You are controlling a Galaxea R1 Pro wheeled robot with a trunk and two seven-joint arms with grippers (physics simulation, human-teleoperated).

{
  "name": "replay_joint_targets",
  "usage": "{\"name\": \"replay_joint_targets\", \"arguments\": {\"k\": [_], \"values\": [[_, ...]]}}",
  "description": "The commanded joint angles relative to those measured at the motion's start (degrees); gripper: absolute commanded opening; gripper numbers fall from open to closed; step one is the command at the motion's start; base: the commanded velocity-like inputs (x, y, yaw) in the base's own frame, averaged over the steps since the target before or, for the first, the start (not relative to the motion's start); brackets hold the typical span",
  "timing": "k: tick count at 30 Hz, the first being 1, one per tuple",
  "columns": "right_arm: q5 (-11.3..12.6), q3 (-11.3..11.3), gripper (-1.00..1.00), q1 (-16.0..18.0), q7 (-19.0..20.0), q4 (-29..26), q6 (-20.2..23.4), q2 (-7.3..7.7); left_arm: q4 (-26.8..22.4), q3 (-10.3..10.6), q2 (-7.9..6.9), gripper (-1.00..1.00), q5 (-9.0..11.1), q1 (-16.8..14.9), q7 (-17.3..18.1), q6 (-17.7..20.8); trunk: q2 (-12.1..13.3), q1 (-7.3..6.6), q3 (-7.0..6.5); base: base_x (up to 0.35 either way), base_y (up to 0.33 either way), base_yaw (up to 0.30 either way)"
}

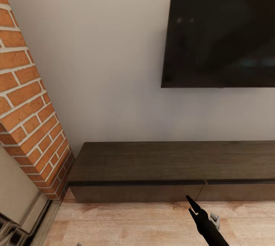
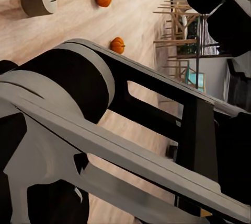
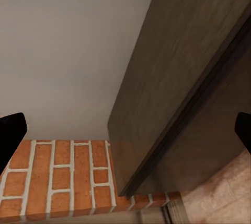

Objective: Place each of the two pumpkins and all three candles from the living room inside a cabinet in the living room (use any cabinet), then make sure every cabinet is closed, and position the cauldron so it is next to a table in the living room.

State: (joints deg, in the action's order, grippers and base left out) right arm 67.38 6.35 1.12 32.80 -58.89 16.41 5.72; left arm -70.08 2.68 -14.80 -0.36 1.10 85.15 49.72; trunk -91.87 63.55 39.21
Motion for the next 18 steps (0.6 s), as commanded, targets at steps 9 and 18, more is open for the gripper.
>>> {"name": "replay_joint_targets", "arguments": {"k": [9,18], "values": [[0.60,0.07,1.00,0.02,0.07,0.00,0.38,0.00,-0.47,0.13,0.88,1.00,1.18,-0.75,2.70,1.20,-3.63,1.98,1.65,0.000,0.000,0.000],[0.73,0.91,1.00,0.02,0.45,0.16,0.35,0.00,-0.09,0.16,2.56,1.00,1.14,-0.82,2.94,1.13,-5.24,2.85,2.37,0.000,0.000,0.000]]}}
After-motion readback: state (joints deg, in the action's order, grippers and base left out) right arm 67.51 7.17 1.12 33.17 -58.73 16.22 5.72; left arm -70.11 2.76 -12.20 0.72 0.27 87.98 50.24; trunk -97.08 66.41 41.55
